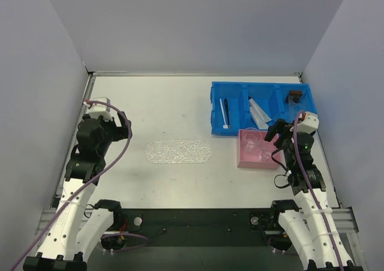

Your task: Prepare toiletry sets of a toothbrush and toothpaste on the tray

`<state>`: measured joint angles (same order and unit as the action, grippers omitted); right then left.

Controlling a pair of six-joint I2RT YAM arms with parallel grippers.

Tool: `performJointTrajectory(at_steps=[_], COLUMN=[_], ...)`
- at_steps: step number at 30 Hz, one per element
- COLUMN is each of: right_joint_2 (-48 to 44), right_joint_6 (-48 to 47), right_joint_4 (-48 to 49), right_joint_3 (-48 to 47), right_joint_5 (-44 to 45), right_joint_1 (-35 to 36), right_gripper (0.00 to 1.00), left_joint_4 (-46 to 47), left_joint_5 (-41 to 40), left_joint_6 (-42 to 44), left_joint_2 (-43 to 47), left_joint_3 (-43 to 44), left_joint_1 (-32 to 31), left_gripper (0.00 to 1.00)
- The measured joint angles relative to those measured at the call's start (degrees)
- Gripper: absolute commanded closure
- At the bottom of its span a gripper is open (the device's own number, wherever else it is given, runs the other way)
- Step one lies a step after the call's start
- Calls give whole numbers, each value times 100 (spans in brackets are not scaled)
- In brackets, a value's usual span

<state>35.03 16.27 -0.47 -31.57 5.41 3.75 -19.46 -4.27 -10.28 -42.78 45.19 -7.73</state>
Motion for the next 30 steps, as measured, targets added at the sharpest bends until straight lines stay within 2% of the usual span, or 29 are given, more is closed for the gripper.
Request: performJointTrajectory(at_steps=[9, 12, 16, 21, 24, 30], right_joint_2=[-2, -4, 105, 564, 942, 1803], right_joint_6=[120, 188, 184, 52, -59, -133], right_joint_4=[-28, -118, -455, -1130, -1537, -2177], right_joint_3=[-57, -162, -533, -1357, -1768, -1982], right_joint_5=[31, 31, 17, -153, -269, -289], right_joint_1=[0, 0, 0, 9, 76, 459], right_gripper=[21, 24, 32, 43, 47, 51], left_joint_4=[-9, -13, -4, 33, -116, -107], left_joint_5=[-345, -538, -470, -92, -46, -116], left_joint_6=[-138, -162, -136, -44, 63, 210], left_joint_2=[37, 57, 57, -136, -588, -1504], left_joint_3=[2, 2, 2, 59, 505, 1725], left_joint_1=[-2, -4, -15, -166, -404, -1453], left_gripper=[5, 4, 4, 12, 13, 13])
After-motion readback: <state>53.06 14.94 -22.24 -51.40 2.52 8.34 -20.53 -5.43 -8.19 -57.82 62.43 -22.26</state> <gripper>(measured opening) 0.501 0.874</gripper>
